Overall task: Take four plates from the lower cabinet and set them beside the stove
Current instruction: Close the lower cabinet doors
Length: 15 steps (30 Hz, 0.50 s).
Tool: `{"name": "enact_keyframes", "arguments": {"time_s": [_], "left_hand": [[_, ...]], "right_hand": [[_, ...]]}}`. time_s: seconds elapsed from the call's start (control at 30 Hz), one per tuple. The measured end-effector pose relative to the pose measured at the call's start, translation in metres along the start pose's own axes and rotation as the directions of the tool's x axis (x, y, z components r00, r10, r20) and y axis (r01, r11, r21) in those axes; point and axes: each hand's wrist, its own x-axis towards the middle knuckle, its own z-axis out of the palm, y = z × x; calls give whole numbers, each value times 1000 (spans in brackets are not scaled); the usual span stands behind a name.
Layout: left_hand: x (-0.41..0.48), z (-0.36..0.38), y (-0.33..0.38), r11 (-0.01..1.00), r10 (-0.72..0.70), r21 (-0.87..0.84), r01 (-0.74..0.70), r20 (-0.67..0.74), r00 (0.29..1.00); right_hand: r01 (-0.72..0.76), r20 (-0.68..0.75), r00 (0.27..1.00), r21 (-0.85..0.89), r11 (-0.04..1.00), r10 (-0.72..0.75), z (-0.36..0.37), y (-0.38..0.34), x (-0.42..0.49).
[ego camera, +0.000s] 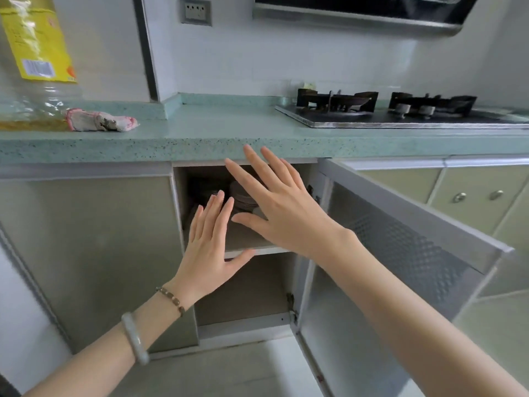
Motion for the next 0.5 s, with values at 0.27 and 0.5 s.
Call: {"name": "enact_keyframes", "arguments": {"time_s": [0.27,0.5], "left_hand": [[22,50,127,931,334,-151,-332,-12,943],[22,82,218,808,540,-161,-567,-183,821]], "right_hand": [[-85,-75,995,-173,981,73,-71,39,-100],[-153,112,973,-332,931,200,-117,84,-191]]}}
